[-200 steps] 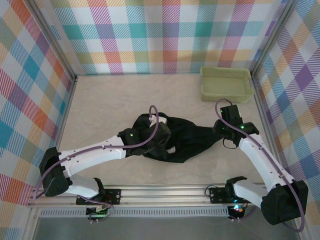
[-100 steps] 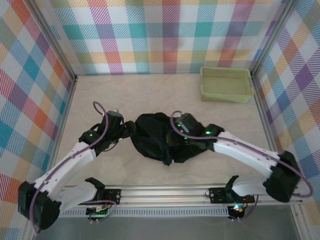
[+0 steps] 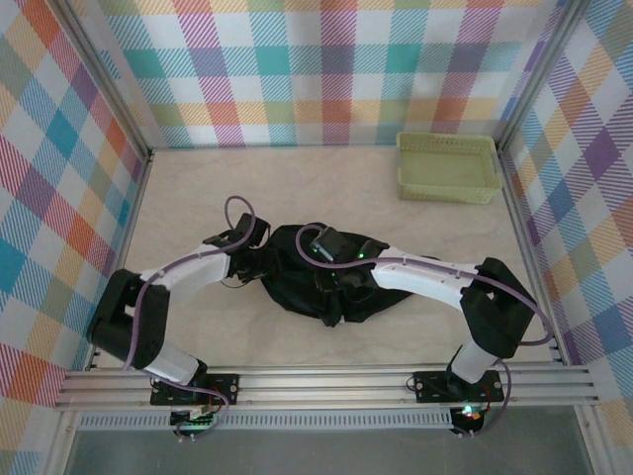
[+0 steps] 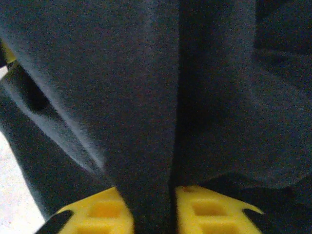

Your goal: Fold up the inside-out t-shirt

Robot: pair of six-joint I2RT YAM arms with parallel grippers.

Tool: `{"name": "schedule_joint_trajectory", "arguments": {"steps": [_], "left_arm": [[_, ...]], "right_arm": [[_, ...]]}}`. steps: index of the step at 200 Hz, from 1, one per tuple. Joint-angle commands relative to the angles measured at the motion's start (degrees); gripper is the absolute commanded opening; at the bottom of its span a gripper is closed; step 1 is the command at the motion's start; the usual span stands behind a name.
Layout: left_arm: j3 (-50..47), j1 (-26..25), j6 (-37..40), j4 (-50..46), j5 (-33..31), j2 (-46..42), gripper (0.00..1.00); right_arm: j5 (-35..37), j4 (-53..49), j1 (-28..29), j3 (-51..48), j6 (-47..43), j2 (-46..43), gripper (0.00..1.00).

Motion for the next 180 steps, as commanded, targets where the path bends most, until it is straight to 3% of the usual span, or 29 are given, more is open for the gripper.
{"name": "schedule_joint_trajectory", "arguments": {"steps": [1, 25, 78, 107, 149, 180], "left_arm": [[2.02, 0.52, 0.52, 2.54, 1.46, 2.61, 0.51], [3.07, 0.51, 0.67, 2.58, 1.05, 4.45, 0.42], [4.98, 0.51, 1.68, 1.14, -3.61, 8.22, 0.00], [4.82, 0.60, 2.01, -0.91, -8.53, 4.62, 0.00], [4.70, 1.83, 2.43, -9.20, -20.27, -7.38, 0.00], [9.00, -1.70, 1.57, -18.54, -22.30, -9.25, 0.33]], "right_arm": [[3.41, -0.95, 0.07, 0.82, -0.98, -6.49, 0.04], [4.24, -1.27, -0.20, -1.44, -2.82, -15.97, 0.00], [5.68, -6.06, -6.86, -8.78, -1.30, -34.20, 0.00], [1.03, -7.08, -13.22, -14.28, -0.28, -39.12, 0.00], [-3.09, -6.64, -17.55, -22.33, 4.94, -36.93, 0.00], [-8.15, -1.93, -17.55, -27.67, 9.51, -35.30, 0.01]]}}
